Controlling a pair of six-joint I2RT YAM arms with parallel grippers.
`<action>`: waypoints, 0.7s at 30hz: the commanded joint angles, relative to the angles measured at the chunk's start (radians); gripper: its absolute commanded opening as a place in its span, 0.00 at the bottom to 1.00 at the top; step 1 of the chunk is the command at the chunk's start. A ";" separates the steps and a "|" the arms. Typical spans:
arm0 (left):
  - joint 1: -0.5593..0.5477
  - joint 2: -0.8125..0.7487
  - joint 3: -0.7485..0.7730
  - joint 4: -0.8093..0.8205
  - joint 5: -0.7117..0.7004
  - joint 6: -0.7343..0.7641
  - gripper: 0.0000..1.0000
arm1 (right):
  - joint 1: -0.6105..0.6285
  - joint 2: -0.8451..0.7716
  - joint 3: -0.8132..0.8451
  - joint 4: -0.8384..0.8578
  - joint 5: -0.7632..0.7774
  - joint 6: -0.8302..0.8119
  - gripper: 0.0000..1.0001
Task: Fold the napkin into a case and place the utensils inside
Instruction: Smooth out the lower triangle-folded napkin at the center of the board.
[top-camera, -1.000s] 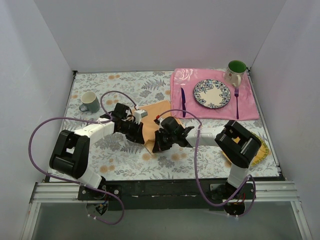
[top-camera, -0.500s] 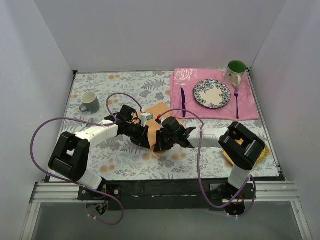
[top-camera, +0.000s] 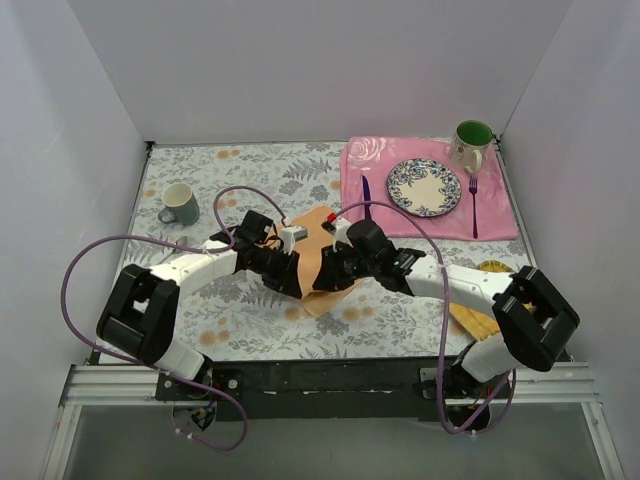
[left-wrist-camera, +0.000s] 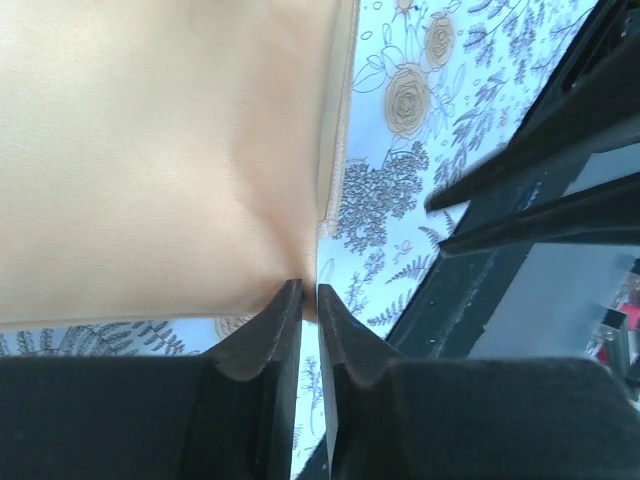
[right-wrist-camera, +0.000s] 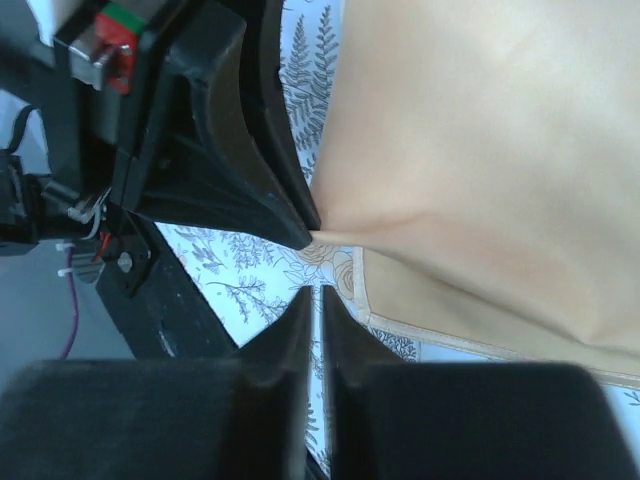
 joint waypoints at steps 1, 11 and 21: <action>0.016 -0.085 0.005 0.037 0.075 -0.035 0.18 | -0.023 -0.066 -0.020 0.023 -0.144 -0.198 0.34; 0.529 -0.195 -0.132 0.329 0.365 -0.570 0.70 | 0.040 -0.121 -0.052 0.071 -0.023 -0.936 0.69; 0.615 -0.142 -0.135 0.289 0.119 -0.503 0.24 | 0.152 0.006 0.014 0.054 -0.052 -1.240 0.61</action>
